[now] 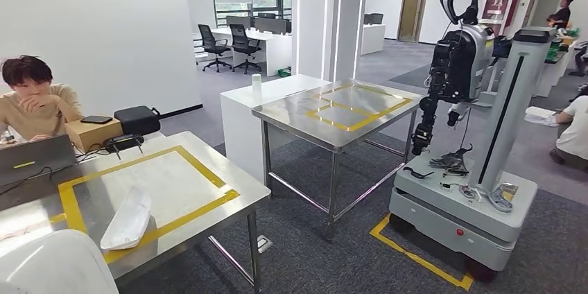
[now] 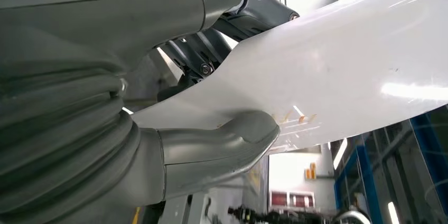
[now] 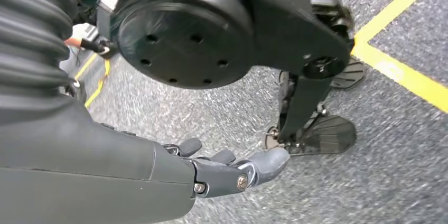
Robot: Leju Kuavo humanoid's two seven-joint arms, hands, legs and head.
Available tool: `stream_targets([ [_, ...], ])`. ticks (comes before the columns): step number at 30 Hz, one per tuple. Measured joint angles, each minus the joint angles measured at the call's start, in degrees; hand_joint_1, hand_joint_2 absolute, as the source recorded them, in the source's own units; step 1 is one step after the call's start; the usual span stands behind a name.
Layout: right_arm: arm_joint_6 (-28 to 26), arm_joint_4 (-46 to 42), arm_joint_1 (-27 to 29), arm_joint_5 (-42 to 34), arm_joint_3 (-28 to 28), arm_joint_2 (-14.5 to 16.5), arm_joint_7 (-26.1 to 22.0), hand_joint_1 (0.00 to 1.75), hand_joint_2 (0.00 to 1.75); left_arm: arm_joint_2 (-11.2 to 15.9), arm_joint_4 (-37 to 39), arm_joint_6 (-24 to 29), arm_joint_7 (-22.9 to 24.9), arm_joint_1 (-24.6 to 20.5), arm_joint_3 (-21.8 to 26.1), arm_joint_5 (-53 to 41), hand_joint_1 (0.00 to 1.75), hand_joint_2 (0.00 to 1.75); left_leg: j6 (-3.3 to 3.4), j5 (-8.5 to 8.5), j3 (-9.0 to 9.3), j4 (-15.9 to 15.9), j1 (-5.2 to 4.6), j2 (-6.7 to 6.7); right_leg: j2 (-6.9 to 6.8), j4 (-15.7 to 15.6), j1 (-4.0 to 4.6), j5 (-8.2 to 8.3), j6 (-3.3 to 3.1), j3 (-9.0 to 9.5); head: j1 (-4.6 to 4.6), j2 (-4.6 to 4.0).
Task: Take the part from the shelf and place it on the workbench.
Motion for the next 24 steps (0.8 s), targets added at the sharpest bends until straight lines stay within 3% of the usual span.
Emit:
stream_targets([
  [2, 0.0, 0.0, -0.02, 0.01, -0.04, 0.02, -0.03, 0.0, 1.75, 0.01, -0.84, 0.95, -0.64, 0.27, 0.55, -1.36, 1.75, 1.75, -0.89, 0.36, -0.42, -0.24, 0.23, -1.06, -1.41, -0.24, 0.18, 0.32, -0.5, 0.04, -0.01, 0.0],
  [3, 0.0, 0.0, -0.02, 0.01, -0.05, 0.04, -0.02, 0.0, 1.75, 0.06, -1.38, 1.37, -0.88, 0.46, 1.03, -1.9, 1.75, 1.75, -1.21, 0.17, -0.72, 0.02, 0.19, -0.37, -2.16, -0.47, 0.15, 0.53, -0.91, 0.12, -0.01, 0.0],
  [4, 0.0, 0.0, 0.01, 0.01, -0.07, 0.05, -0.02, 0.0, 1.75, 0.15, -1.9, 1.68, -1.0, 0.55, 1.6, -2.3, 1.75, 1.75, -1.44, -0.65, -1.38, 1.15, 0.11, 1.09, -3.0, -0.74, 0.1, 0.71, -1.41, 0.19, -0.02, 0.0],
  [6, -0.01, 0.0, 0.18, 0.01, -0.09, 0.07, -0.01, 0.0, 1.75, 0.33, -2.65, 2.05, -1.09, 0.56, 2.51, -2.66, 1.75, 1.75, -1.7, -4.03, -3.86, 6.61, -0.1, 4.87, -4.78, -1.0, 0.19, 0.83, -2.09, 0.25, -0.05, 0.0],
  [8, -0.02, 0.0, 0.39, 0.02, -0.11, 0.07, 0.03, 0.0, 1.75, 0.43, -2.96, 2.14, -1.07, 0.63, 3.09, -2.73, 1.75, 1.75, -1.96, -7.08, -6.52, 13.15, -0.08, 6.27, -6.72, -0.94, 0.42, 0.73, -2.38, 0.17, -0.05, 0.0],
  [9, -0.02, 0.0, 0.43, 0.02, -0.12, 0.07, 0.04, 0.0, 1.75, 0.45, -3.04, 2.18, -1.07, 0.71, 3.36, -2.72, 1.75, 1.75, -2.04, -7.31, -6.82, 14.46, -0.07, 6.5, -7.7, -0.88, 0.49, 0.68, -2.42, 0.12, -0.05, 0.0],
  [10, -0.02, 0.0, 0.41, 0.02, -0.13, 0.08, 0.08, 0.0, 1.75, 0.46, -3.11, 2.22, -1.07, 0.75, 3.65, -2.69, 1.75, 1.75, -2.06, -6.56, -6.04, 13.67, -0.07, 6.75, -8.63, -0.8, 0.53, 0.64, -2.41, 0.07, -0.05, 0.0],
  [11, -0.02, 0.0, 0.35, 0.02, -0.14, 0.08, 0.16, 0.0, 1.75, 0.47, -3.27, 2.31, -1.07, 0.77, 3.93, -2.66, 1.75, 1.75, -2.0, -5.09, -4.16, 10.81, -0.08, 7.26, -9.5, -0.67, 0.55, 0.56, -2.33, 0.06, -0.06, 0.0],
  [13, -0.02, 0.0, 0.16, 0.06, -0.16, 0.09, 0.35, 0.0, 1.75, 0.45, -3.76, 2.73, -1.03, 0.7, 4.34, -2.86, 1.75, 1.75, -1.51, -2.84, 0.17, 3.53, -0.3, 9.64, -10.97, -0.27, 0.74, 0.26, -1.94, 0.04, -0.04, 0.0],
  [14, -0.01, 0.0, 0.07, 0.09, -0.16, 0.1, 0.44, 0.0, 1.75, 0.43, -3.97, 3.02, -0.97, 0.65, 4.46, -3.14, 1.75, 1.75, -1.09, -2.33, 1.51, 1.24, -0.46, 10.51, -11.52, -0.11, 0.86, 0.13, -1.65, 0.03, -0.04, 0.0],
  [15, -0.02, 0.0, -0.07, 0.13, -0.18, 0.1, 0.5, 0.0, 1.75, 0.42, -4.09, 3.31, -0.89, 0.59, 4.51, -3.48, 1.75, 1.75, -0.67, -2.29, 1.95, 0.25, -0.64, 10.89, -12.07, -0.02, 0.97, 0.05, -1.35, 0.08, -0.03, 0.0],
  [17, -0.01, 0.0, -0.38, 0.17, -0.21, 0.15, 0.6, 0.0, 1.75, 0.38, -4.2, 3.61, -0.65, 0.55, 4.56, -3.97, 1.75, 1.75, 0.11, -1.97, 1.71, 0.09, -0.77, 9.67, -13.17, -0.18, 1.01, 0.05, -0.75, 0.36, -0.03, 0.0],
  [18, -0.01, 0.0, -0.54, 0.17, -0.23, 0.17, 0.64, 0.0, 1.75, 0.37, -4.28, 3.7, -0.46, 0.54, 4.58, -4.19, 1.75, 1.75, 0.42, -1.77, 1.68, -0.14, -0.65, 9.02, -12.96, -0.05, 0.91, -0.17, -0.39, 0.54, -0.03, 0.0],
  [20, -0.01, 0.0, -0.64, 0.18, -0.28, 0.2, 0.6, 0.0, 1.75, 0.32, -4.39, 4.12, 0.12, 0.16, 4.59, -4.82, 1.75, 1.75, 1.08, -1.27, 1.81, -0.61, -0.23, 7.85, -10.1, 2.7, 0.64, -2.27, 0.26, -0.4, -0.03, 0.0],
  [22, 0.0, 0.0, -0.48, 0.22, -0.38, 0.2, 0.39, 0.0, 1.75, 0.13, -4.3, 4.96, 0.63, -0.34, 4.59, -5.6, 1.75, 1.75, 1.45, -0.91, 1.45, -0.68, -0.07, 6.58, -6.57, 9.57, 0.31, -5.91, 0.64, -3.59, -0.01, 0.0],
  [23, 0.0, 0.0, -0.38, 0.25, -0.44, 0.2, 0.27, 0.0, 1.75, -0.01, -4.2, 5.43, 0.76, -0.48, 4.59, -5.86, 1.75, 1.75, 1.5, -0.79, 1.25, -0.64, -0.06, 5.83, -5.84, 12.91, 0.21, -7.15, 0.76, -5.24, 0.01, 0.0],
  [24, 0.0, 0.0, -0.28, 0.27, -0.5, 0.2, 0.17, 0.0, 1.75, -0.16, -4.13, 5.84, 0.8, -0.52, 4.58, -6.03, 1.75, 1.75, 1.45, -0.69, 1.09, -0.58, -0.05, 5.0, -5.53, 14.76, 0.13, -7.37, 0.84, -6.19, 0.0, 0.0],
])
